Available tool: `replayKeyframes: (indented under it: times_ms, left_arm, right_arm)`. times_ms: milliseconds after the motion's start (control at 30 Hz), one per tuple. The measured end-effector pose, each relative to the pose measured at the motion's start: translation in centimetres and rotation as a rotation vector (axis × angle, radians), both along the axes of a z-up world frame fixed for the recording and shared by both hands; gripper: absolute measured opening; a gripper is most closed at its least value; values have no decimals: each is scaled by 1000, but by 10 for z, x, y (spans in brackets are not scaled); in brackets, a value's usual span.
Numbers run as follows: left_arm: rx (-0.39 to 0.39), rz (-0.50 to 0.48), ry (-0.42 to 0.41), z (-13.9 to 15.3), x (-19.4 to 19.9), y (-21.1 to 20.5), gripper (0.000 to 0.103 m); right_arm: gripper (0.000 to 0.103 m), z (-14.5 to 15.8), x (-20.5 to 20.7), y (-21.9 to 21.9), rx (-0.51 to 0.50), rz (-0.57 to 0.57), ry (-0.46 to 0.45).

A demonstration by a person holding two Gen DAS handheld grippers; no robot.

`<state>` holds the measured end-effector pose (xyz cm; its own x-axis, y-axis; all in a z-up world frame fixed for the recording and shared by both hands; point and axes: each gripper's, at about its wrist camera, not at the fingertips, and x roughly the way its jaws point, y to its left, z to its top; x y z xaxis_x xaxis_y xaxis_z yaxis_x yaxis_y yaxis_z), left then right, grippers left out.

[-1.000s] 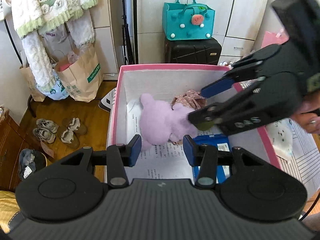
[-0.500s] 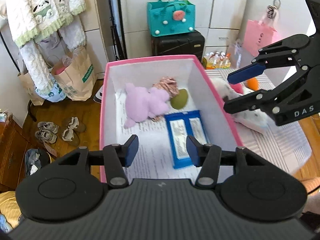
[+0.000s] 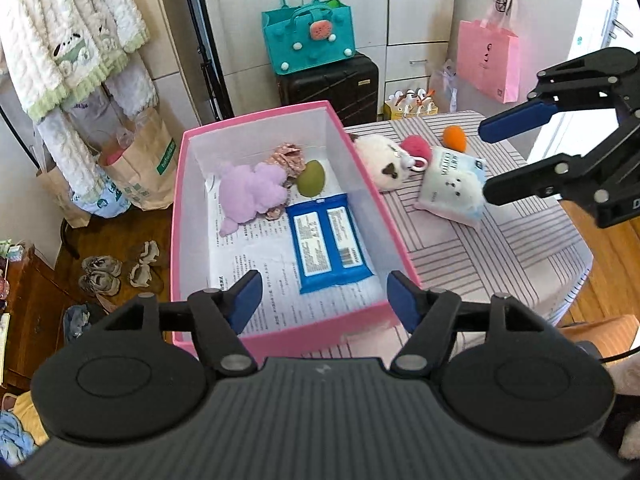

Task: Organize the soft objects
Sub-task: 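Move both grippers back toward the white Soft Cotton tissue pack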

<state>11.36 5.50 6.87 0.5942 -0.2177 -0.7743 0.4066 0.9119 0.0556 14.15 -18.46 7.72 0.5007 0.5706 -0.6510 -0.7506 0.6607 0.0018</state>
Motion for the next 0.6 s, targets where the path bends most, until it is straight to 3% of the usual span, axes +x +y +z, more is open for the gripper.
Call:
replayKeyframes:
  times_ms: [500, 600]
  left_arm:
    - [23, -110, -35, 3, -67, -45, 76]
    - [44, -142, -95, 3, -81, -56, 76]
  right_arm:
    - [59, -9, -67, -51, 12, -21, -72]
    - [60, -12, -74, -58, 38, -39, -80]
